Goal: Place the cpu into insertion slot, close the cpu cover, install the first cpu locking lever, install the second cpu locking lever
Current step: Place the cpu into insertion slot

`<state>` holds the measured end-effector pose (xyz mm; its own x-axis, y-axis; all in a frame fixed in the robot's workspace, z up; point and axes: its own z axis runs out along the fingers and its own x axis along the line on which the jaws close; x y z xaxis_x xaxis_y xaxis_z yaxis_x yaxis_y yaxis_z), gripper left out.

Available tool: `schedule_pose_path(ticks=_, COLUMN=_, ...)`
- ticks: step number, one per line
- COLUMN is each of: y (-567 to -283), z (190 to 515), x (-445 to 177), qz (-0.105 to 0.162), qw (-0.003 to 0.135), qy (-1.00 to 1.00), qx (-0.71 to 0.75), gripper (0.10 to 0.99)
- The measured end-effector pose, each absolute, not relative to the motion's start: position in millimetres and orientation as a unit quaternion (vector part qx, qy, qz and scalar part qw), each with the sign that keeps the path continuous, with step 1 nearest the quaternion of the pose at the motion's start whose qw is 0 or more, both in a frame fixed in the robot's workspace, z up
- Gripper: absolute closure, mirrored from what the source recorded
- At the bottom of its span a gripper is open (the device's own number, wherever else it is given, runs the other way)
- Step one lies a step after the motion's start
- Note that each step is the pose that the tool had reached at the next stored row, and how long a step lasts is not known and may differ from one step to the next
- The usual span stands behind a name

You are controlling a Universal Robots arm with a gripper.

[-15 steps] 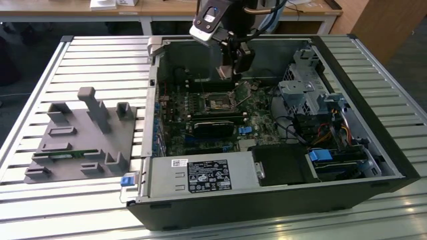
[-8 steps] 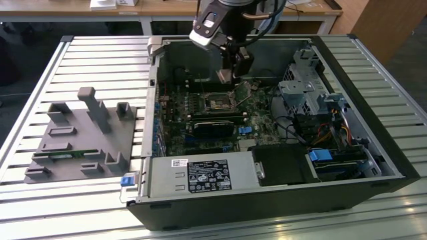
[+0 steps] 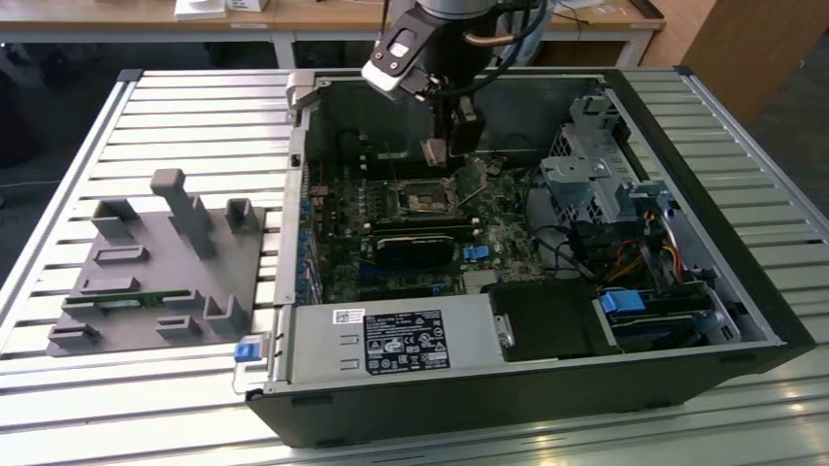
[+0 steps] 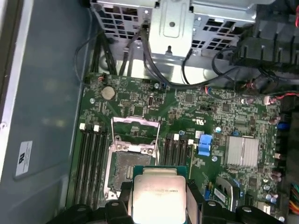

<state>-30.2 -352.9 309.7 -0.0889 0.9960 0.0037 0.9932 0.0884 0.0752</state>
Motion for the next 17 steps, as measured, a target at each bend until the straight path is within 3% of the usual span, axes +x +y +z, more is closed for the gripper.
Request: schedule_pose_path(ticks=17, y=-352.8, z=301.6, x=-33.7, qz=0.029, qw=0.024, qy=0.731, qx=0.682, gripper=0.545)
